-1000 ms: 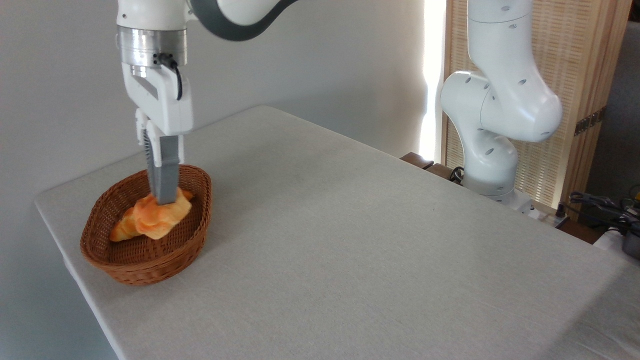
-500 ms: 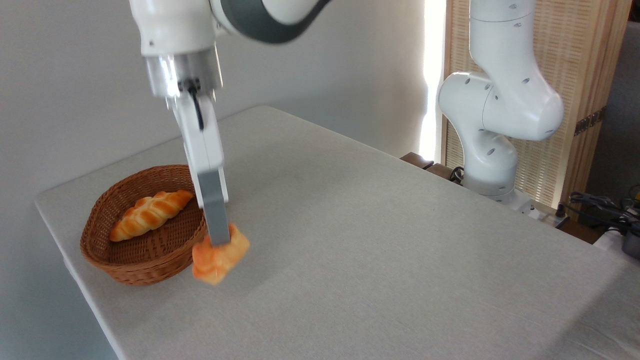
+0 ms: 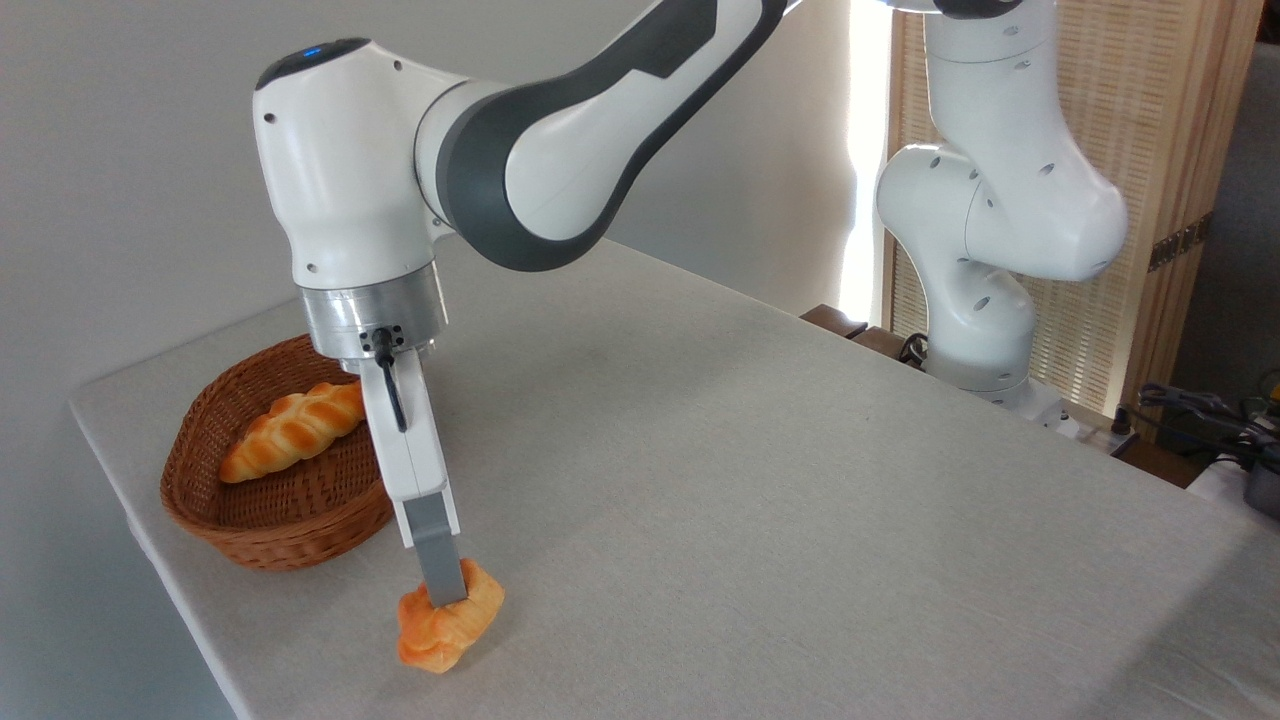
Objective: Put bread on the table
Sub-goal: 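Open the gripper to release the roll and raise it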
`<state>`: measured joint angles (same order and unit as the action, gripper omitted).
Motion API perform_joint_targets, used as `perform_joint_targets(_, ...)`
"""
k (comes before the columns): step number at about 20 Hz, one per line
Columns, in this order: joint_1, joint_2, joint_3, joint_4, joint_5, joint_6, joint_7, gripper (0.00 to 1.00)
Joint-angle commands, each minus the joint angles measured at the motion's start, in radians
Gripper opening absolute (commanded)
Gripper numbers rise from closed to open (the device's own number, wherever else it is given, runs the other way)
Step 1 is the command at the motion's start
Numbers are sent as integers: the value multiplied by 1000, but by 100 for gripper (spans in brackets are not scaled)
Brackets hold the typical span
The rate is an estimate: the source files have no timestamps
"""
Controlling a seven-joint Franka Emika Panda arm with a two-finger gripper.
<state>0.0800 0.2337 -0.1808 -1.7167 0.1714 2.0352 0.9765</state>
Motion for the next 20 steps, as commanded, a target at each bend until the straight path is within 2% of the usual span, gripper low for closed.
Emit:
perform_joint_targets(1, -5, -16, 6, -14, 2, 7, 4, 100)
perform_joint_targets(6, -3, -36, 9, -9, 0, 5, 7, 100)
perform_joint_targets(8, 1, -89, 20, -9, -7, -9, -5, 100)
perform_joint_targets(9, 4, -128, 20, -8, -24, -39, -18, 100)
perform_joint_targets(12, 6, -212, 21, 5, -134, -157, -53, 100)
perform_joint_targets(14, 6, -247, 21, 41, -206, -243, -129, 100)
perform_joint_targets(16, 6, -249, 30, 87, -297, -318, -229, 100)
perform_joint_targets(17, 3, -249, 38, 98, -315, -341, -260, 100)
perform_joint_targets(20, -19, -254, 46, 130, -309, -418, -269, 100)
